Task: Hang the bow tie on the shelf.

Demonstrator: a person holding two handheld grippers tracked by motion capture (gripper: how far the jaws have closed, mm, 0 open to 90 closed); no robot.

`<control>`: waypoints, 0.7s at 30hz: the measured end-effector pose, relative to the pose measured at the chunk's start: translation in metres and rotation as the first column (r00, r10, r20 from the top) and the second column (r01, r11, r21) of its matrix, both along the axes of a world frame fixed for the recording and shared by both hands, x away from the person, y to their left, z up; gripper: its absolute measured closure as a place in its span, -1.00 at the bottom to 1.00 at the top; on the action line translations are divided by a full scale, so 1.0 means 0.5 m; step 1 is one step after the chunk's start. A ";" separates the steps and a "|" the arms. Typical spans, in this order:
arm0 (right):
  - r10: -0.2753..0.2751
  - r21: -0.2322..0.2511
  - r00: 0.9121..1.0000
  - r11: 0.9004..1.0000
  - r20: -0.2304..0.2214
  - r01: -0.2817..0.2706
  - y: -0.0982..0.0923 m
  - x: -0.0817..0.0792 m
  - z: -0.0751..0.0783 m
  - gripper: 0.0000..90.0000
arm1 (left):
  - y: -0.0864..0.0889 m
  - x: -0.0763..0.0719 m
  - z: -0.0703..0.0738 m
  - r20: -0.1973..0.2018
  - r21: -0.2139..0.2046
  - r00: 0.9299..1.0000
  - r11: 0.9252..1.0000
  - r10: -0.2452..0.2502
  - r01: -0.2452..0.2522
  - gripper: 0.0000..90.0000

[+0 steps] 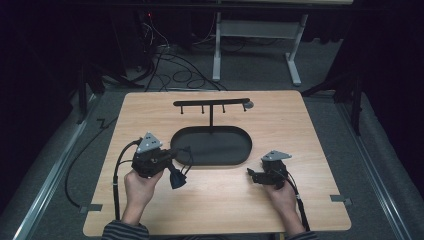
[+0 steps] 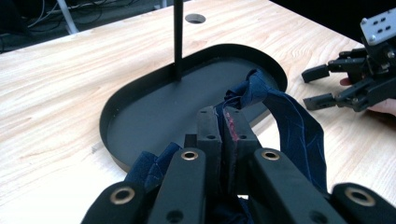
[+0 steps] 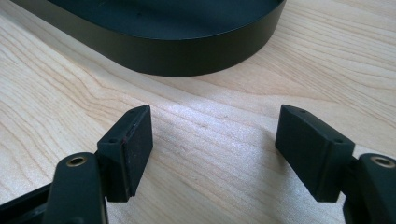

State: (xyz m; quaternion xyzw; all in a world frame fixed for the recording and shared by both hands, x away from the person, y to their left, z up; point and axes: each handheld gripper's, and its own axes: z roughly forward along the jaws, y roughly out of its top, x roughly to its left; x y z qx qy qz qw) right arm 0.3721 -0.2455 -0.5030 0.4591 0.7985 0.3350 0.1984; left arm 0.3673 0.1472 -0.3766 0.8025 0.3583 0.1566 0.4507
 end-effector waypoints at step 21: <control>0.002 -0.003 1.000 1.000 -0.001 -0.002 0.000 0.000 0.000 -0.36 | 0.008 0.040 0.046 0.039 0.000 0.998 0.999 0.045 -0.045 0.92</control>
